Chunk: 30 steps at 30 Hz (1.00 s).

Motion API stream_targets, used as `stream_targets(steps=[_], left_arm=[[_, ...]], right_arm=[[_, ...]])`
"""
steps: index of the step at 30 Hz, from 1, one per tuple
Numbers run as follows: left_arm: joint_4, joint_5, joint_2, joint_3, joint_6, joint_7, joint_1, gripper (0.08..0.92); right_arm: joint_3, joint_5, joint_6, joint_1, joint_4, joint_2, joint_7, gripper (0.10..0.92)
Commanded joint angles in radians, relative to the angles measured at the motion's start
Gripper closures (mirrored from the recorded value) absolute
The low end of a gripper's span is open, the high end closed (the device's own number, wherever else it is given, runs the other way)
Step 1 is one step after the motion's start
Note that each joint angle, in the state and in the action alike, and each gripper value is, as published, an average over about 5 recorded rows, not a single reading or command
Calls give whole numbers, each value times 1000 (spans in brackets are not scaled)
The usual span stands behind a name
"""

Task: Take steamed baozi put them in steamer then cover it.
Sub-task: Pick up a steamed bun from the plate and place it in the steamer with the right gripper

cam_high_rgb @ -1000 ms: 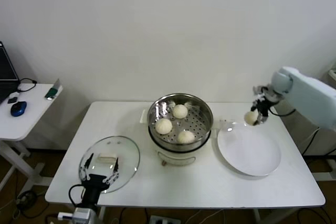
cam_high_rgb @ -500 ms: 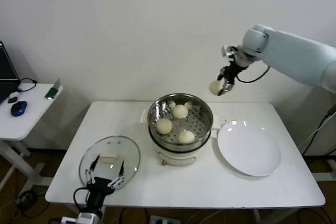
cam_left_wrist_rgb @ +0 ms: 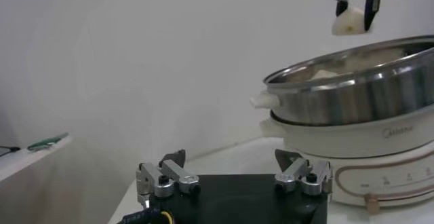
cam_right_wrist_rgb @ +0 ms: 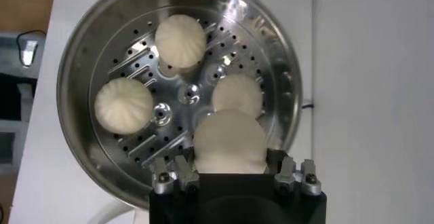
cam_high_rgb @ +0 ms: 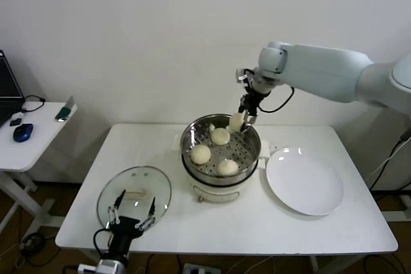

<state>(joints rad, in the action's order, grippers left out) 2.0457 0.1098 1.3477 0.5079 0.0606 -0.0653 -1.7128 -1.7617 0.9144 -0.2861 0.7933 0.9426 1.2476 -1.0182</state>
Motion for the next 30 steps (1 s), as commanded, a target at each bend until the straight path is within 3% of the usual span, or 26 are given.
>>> stream_targets(steps=[1, 24, 30], left_arm=[[-9, -17, -4, 12, 1, -1, 2, 177], [-32, -27, -9, 12, -3, -1, 27, 177], [-32, -29, -12, 13, -1, -1, 27, 177]], right_arm=[[-61, -3, -15, -74, 13, 51, 18, 338], [-47, -50, -12, -125, -8, 41, 43, 336], [-39, -45, -16, -106, 3, 29, 44, 232]])
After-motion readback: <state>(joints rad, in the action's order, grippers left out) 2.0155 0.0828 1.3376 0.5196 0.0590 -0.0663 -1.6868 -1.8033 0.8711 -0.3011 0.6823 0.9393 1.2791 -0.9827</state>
